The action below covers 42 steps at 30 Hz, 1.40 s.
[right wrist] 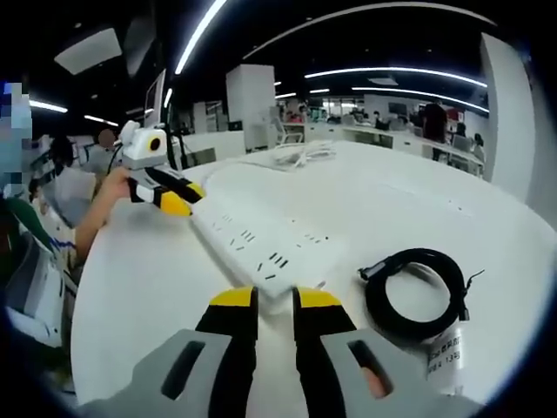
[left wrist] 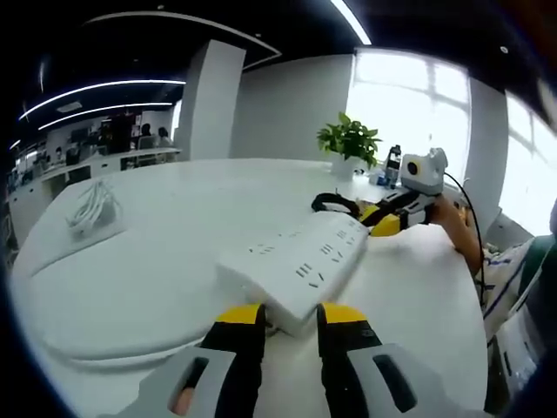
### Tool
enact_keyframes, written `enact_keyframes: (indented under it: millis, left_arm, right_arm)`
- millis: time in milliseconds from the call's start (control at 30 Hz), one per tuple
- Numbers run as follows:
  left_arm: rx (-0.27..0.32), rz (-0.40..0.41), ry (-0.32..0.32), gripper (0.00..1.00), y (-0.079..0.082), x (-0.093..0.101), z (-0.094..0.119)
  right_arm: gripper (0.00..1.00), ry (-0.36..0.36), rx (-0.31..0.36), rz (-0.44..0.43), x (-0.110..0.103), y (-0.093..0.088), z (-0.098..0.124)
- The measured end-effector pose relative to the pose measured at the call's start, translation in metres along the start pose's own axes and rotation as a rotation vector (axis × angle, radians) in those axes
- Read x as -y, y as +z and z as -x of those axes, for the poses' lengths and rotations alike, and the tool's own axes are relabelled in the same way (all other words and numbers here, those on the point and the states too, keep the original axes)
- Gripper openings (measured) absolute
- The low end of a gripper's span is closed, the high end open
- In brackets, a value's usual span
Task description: Straighten the power strip on the desk, plug the charger into it
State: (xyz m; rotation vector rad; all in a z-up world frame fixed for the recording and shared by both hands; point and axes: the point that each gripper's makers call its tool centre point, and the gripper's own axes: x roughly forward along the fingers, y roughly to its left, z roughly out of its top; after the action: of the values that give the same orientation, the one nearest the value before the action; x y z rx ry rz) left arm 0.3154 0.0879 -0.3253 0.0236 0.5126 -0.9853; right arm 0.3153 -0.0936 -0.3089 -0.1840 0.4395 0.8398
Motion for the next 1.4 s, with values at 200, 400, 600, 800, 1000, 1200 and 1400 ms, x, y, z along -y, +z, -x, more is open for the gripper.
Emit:
enact_keyframes:
  millis: [200, 400, 600, 800, 1000, 1200, 1400]
  left_arm:
    - [0.000, 0.000, 0.000, 0.23, 0.0007, -0.0007, -0.0003]
    - [-0.001, -0.003, 0.003, 0.23, 0.0015, -0.0014, -0.0007]
    - [-0.003, -0.009, 0.004, 0.23, 0.0002, 0.0001, -0.0009]
    - [-0.004, -0.012, 0.005, 0.23, -0.0001, 0.0005, -0.0010]
    - [-0.003, -0.012, 0.006, 0.23, -0.0002, 0.0008, -0.0009]
    - [-0.004, -0.018, 0.008, 0.23, -0.0002, 0.0009, -0.0009]
    - [-0.004, -0.018, 0.007, 0.23, -0.0003, 0.0011, -0.0011]
  right_arm:
    - [0.16, 0.003, -0.002, -0.001, 0.0004, -0.0007, -0.0002]
    - [0.16, 0.004, -0.006, -0.004, -0.0006, -0.0023, -0.0007]
    - [0.16, 0.005, -0.008, -0.002, 0.0000, -0.0030, -0.0004]
    - [0.16, 0.009, -0.005, -0.010, 0.0005, -0.0035, -0.0002]
    - [0.16, 0.011, -0.005, -0.016, 0.0013, -0.0035, 0.0000]
    - [0.16, 0.012, -0.003, -0.023, 0.0027, -0.0033, -0.0001]
    - [0.16, 0.013, -0.002, -0.027, 0.0021, -0.0036, -0.0006]
